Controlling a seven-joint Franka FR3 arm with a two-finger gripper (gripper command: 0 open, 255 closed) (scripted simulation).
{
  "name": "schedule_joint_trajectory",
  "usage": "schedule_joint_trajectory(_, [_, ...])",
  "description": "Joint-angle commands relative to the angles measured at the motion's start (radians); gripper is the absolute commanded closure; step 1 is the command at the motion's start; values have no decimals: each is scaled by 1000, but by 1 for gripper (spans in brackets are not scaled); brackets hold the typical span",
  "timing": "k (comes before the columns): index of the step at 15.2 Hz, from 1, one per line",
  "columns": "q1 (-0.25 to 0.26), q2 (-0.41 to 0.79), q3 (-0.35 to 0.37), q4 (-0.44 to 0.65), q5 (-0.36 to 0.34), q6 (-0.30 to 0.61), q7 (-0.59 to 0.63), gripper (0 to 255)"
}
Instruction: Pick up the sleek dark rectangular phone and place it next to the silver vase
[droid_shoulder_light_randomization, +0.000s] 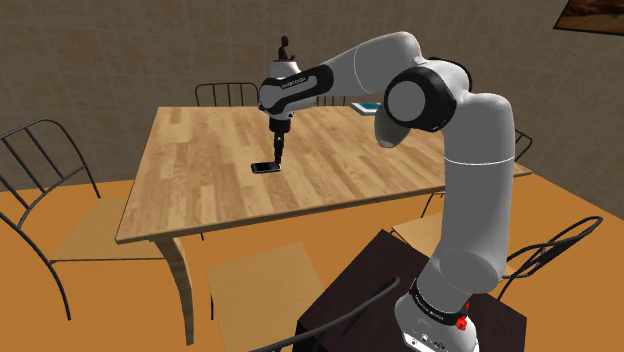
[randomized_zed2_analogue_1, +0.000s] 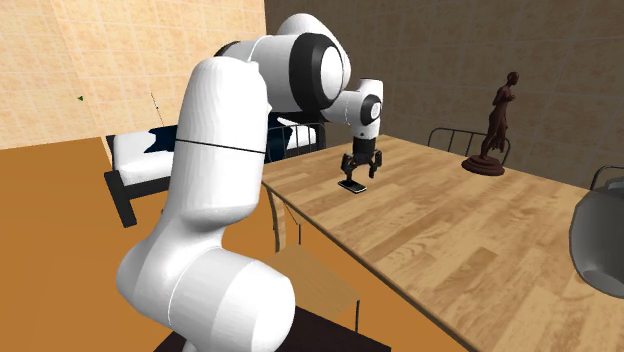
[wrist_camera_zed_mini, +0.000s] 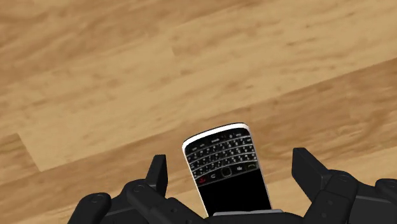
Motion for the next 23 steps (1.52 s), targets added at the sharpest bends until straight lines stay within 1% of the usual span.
schedule_joint_trajectory(1, [-1, 30, 8, 20, 5, 12, -17, 0])
schedule_joint_trajectory(8, [-1, 67, 11, -17, 12, 84, -21, 0])
schedule_joint_trajectory(15, [-2, 67, 11, -17, 12, 84, -21, 0])
schedule_joint_trajectory(16, [-2, 67, 11, -17, 12, 84, -21, 255])
schedule_joint_trajectory(23, [-2, 67, 11, -17, 12, 84, -21, 255])
